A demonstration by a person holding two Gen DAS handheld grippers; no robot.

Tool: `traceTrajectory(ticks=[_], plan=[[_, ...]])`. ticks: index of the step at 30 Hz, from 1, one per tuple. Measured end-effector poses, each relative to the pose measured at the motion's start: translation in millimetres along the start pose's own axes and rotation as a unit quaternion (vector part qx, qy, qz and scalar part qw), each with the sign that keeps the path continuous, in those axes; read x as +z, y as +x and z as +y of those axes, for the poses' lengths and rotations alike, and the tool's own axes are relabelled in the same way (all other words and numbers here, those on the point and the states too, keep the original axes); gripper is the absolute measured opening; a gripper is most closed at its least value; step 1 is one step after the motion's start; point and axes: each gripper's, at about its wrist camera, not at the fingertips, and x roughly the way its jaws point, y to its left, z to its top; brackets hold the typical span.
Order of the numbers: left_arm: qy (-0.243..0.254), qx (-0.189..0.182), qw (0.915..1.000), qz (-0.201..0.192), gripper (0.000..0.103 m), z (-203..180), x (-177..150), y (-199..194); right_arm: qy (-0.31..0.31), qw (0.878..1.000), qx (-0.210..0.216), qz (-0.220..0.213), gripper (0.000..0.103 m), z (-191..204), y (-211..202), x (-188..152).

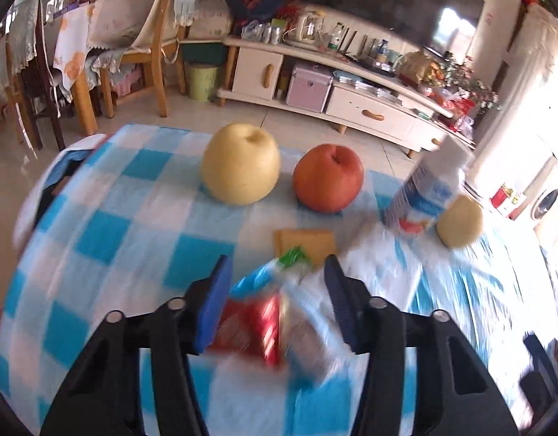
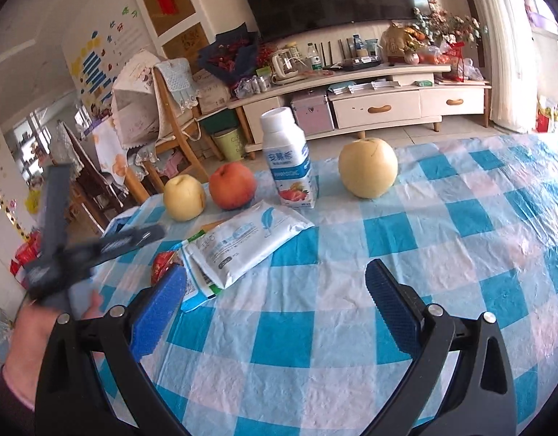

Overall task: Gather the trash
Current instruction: 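Lower the left tool to the red packet while the right tool reaches the white wipes pack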

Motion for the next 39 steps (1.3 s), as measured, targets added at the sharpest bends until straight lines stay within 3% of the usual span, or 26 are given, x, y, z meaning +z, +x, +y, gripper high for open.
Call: traceTrajectory(ticks=[3,11,15,31,35,39], plan=[[-0.014,0.029,0.9991,0.027,0.036,-11.8,17.6,34.0,0.022,1.0,0.013,0.001,0.099,-9.4,-1.3,1.8],[-0.026,0.094,0.9921,0.079,0.034,-25.0,33.9,92.5,0.053,0.998,0.039,0.003,0.099,-25.5,-9.4,5.7],[-0.029,0.101,0.9919,0.071,0.033,-26.7,30.7,92.2,0.061,0.997,0.039,-0.003,0.099,-31.3,-15.5,8.3],[0.069,0.047,0.9941,0.07,0.032,-76.7,-48.5,42.0,0.055,0.998,0.016,-0.016,0.099,-40.9,-28.2,14.6],[0.099,0.016,0.9927,0.068,0.03,-90.9,-77.0,21.9,0.048,0.999,0.011,-0.005,0.099,-42.8,-24.9,15.2],[0.096,-0.042,0.9914,0.079,0.03,-91.2,-99.3,0.0,0.041,0.998,0.01,0.035,0.099,-44.4,-10.0,11.6]])
